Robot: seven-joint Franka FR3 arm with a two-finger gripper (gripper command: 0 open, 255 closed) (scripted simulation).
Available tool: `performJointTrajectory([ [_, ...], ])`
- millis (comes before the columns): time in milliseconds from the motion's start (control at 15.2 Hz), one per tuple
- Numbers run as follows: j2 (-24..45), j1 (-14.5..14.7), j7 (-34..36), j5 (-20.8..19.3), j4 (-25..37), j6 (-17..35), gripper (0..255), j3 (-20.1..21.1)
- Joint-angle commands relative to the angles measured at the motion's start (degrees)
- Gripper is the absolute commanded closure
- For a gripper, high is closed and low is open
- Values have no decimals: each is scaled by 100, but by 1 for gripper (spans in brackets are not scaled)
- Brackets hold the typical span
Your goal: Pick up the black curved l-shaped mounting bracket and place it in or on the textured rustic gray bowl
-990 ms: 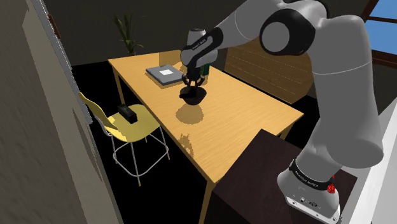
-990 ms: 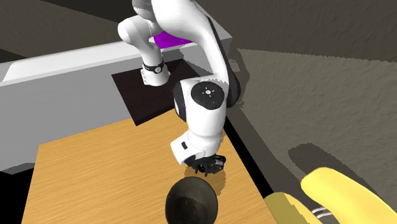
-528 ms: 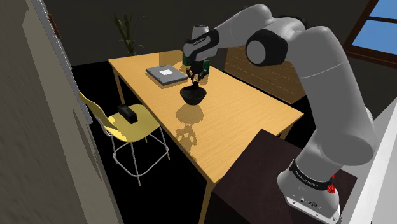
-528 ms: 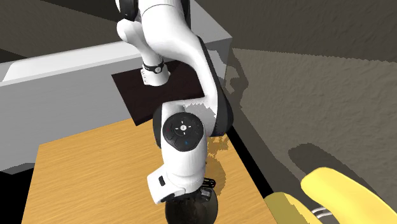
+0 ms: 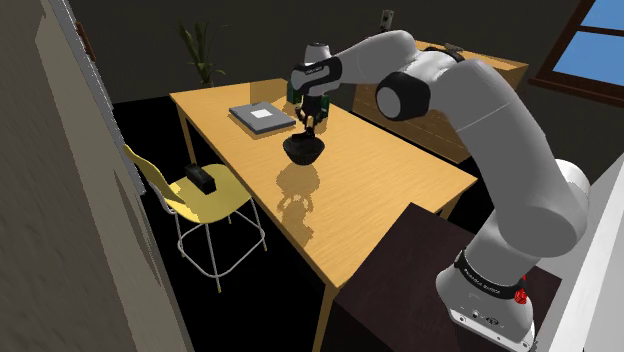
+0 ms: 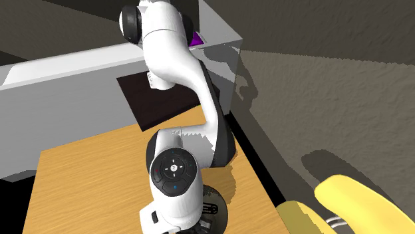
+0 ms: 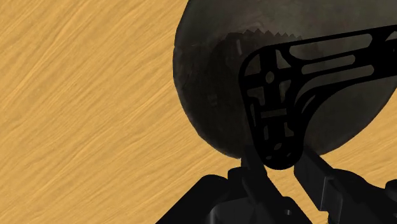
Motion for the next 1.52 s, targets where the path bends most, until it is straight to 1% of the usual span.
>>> performJointTrajectory([
  [0,47,2,-11,15,-69,116,255,13],
  [594,414,-32,-25,83,-97,510,255,84],
  [1056,416,-33,-25,83,-94,509,255,84],
  [1122,415,-33,-25,83,-94,509,0,84],
  [1452,416,-33,-25,83,-94,509,0,84],
])
